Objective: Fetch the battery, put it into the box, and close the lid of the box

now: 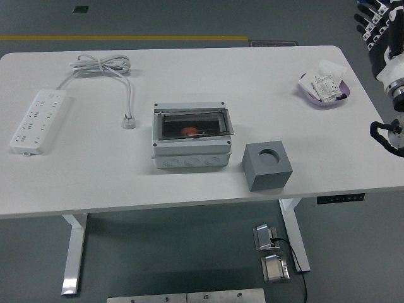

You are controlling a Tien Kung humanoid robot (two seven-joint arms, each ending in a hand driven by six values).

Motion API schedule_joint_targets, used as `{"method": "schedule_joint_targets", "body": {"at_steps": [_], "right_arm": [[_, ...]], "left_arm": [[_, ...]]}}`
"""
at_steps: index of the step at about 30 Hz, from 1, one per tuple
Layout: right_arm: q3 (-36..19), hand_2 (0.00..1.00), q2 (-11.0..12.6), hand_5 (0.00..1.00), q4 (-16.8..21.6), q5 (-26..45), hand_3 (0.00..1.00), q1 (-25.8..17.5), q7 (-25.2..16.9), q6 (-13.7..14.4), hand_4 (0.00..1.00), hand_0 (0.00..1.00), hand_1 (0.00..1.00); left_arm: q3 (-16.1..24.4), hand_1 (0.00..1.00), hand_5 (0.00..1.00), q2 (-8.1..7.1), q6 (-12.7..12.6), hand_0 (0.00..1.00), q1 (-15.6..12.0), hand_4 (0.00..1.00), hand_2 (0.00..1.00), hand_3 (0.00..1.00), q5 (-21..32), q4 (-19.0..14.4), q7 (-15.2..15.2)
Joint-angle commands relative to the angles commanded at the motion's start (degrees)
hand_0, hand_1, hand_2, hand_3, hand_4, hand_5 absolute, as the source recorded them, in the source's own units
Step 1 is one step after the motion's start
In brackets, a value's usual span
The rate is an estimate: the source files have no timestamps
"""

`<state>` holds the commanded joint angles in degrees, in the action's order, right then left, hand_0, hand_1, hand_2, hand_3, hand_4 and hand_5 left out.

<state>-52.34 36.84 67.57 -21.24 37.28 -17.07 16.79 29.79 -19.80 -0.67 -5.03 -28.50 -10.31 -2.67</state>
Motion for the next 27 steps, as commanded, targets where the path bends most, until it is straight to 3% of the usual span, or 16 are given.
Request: {"method": "schedule_joint_targets", "body": {"at_steps": [22, 27], "right_arm": [[0.9, 0.835, 0.8, 0.998, -1.3, 0.2, 0.824, 1.2, -0.2, -0.3, 0.918, 0.973, 0.859], [-0.1, 0.835, 0.8, 0.998, -0.6, -1.7, 0.824, 1.0, 1.1, 1.1, 0.900, 0.972, 0.858]], "left_arm": [[-2.0, 0.711, 0.283, -0.29, 0.2, 0.670, 0.6, 0.712, 0.668, 0.639, 1.7, 0.0, 0.4], [-3.4, 0.711, 0.280, -0.13, 0.3, 0.669, 0.9, 0.711, 0.666, 0.638, 2.6, 0.0, 0.7]]}}
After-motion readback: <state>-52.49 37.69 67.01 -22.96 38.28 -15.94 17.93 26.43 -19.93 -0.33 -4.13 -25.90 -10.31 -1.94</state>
